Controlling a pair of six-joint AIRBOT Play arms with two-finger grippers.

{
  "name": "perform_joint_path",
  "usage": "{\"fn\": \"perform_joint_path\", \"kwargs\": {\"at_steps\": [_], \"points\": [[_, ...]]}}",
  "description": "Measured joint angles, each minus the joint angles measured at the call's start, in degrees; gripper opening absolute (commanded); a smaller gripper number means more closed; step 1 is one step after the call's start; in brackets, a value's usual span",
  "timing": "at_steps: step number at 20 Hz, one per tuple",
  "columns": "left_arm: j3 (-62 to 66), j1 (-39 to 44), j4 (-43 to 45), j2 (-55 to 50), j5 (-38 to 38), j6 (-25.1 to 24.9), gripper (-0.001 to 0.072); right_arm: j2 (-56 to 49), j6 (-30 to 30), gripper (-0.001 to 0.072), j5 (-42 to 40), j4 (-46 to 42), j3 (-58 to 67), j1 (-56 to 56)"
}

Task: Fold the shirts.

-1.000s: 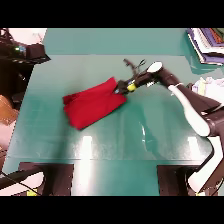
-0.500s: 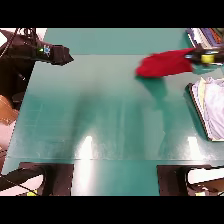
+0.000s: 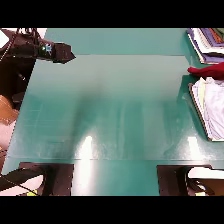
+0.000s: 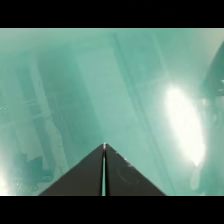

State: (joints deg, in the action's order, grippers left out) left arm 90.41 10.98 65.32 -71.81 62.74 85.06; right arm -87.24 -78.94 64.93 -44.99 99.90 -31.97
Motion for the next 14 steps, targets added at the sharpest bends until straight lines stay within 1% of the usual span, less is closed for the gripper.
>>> {"fn": "perform_joint_path", "kwargs": {"at_steps": [3, 7, 11, 14], "points": [[0.0, 0.0, 0.0, 0.0, 0.0, 0.2, 0.0027, 1.0, -1.5, 0.0015, 1.3, -0.7, 4.7, -0.3], [0.0, 0.0, 0.0, 0.0, 0.4, 0.2, 0.0027, 4.7, -3.5, 0.0015, 5.1, -7.3, 8.3, -1.2], [0.0, 0.0, 0.0, 0.0, 0.9, 0.1, 0.0027, 8.5, -4.8, 0.0016, 11.6, -11.3, 9.1, -3.1], [0.0, 0.0, 0.0, 0.0, 1.2, 0.1, 0.0027, 12.0, -6.3, 0.0015, 16.0, -15.3, 5.6, -4.6]]}}
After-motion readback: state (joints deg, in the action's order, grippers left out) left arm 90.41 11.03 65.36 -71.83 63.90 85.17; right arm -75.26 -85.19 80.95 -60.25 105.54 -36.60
